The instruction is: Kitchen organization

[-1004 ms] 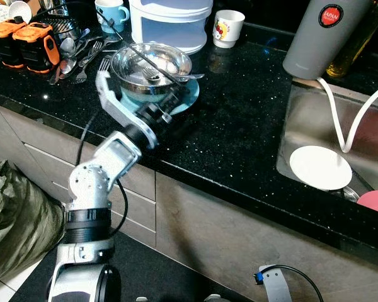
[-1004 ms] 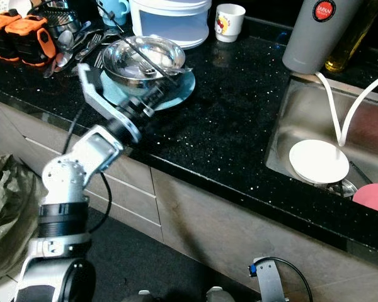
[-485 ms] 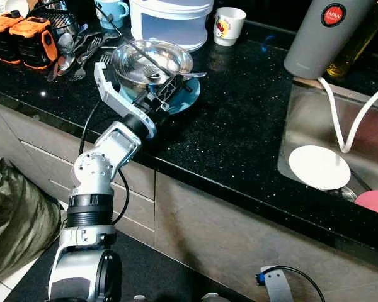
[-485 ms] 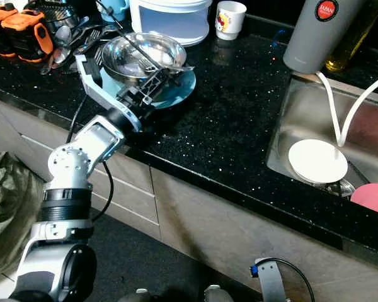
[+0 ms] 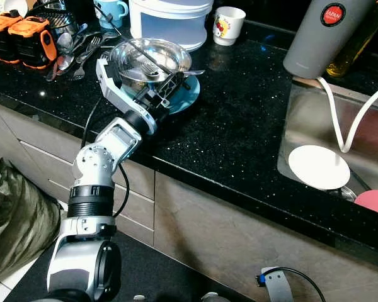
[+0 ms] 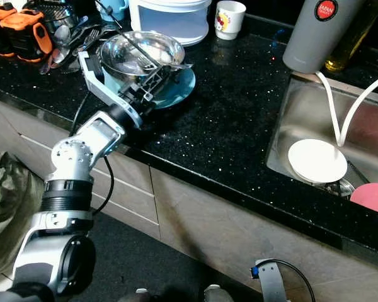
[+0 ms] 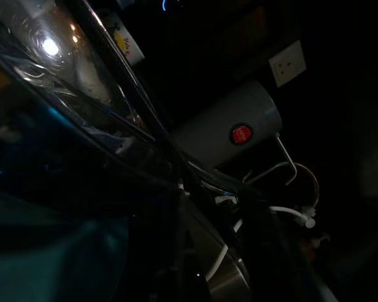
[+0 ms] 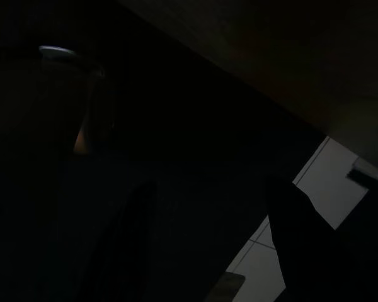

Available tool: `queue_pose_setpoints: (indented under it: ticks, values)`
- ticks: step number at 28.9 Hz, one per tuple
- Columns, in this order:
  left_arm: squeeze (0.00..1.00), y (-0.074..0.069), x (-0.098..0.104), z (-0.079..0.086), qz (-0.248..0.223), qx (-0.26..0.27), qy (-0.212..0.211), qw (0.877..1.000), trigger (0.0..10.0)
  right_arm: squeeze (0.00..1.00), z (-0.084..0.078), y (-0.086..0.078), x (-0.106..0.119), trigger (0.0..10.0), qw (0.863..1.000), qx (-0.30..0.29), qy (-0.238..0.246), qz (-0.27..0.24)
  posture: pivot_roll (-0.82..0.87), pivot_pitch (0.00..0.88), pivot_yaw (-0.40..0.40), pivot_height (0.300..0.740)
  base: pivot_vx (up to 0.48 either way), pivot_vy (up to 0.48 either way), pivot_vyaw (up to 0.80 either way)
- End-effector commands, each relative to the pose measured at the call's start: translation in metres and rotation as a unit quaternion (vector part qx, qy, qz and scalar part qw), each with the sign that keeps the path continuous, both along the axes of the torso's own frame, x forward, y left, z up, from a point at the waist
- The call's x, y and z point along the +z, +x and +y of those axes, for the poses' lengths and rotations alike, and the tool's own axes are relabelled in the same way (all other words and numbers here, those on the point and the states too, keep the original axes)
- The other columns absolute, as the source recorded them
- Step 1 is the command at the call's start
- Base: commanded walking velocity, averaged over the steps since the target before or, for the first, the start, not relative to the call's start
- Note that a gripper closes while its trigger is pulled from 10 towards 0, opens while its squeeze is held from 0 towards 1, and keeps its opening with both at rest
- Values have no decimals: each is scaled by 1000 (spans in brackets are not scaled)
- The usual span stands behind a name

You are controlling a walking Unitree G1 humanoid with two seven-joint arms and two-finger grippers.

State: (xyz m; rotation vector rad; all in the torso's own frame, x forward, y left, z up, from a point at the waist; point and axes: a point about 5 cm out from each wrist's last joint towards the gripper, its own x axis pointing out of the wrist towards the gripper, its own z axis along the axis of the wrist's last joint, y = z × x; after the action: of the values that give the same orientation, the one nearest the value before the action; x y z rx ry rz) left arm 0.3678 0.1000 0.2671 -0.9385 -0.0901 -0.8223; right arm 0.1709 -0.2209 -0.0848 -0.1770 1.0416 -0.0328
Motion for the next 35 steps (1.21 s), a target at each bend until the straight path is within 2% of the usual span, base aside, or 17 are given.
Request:
queue_pose_setpoints:
  ticks: [1,22,23,26,28,29,31,34,35]
  values:
    - [0,2,4,-4,-10,-9,5,1000,0,0,-5,-8,-2,10000,1000,-9,-2,10,-7,182,-61,740,0,0,0]
    - [0,4,11,-8,-23,-21,1,1000,0,0,-4,-7,-2,10000,1000,-13,0,4,-5,188,-51,740,0,0,0]
    - [0,-2,17,-11,-39,-39,-12,998,0,0,-4,-7,-2,10000,1000,-13,0,4,-5,187,-50,740,0,0,0]
    - [0,-5,20,-12,-47,-49,-17,998,0,0,-4,-7,-2,10000,1000,-13,0,4,-5,187,-50,740,0,0,0]
    - [0,-18,29,-18,-82,-87,-35,992,0,0,-3,-7,-2,10000,1000,-13,1,4,0,184,-47,740,0,0,0]
    - [0,-36,36,-24,-117,-127,-51,984,0,0,-3,-6,-2,10000,1000,-14,2,3,6,181,-47,740,0,0,0]
    - [0,-41,38,-26,-126,-139,-55,981,0,0,-2,-6,-2,10000,1000,-15,3,3,7,180,-46,740,0,0,0]
    - [0,-60,40,-35,-148,-175,-62,971,0,0,-1,-5,-2,10000,1000,-16,6,3,19,173,-43,740,0,0,0]
    - [0,-60,40,-35,-148,-175,-62,971,0,0,-1,-5,-2,10000,1000,-16,6,3,19,173,-43,740,0,0,0]
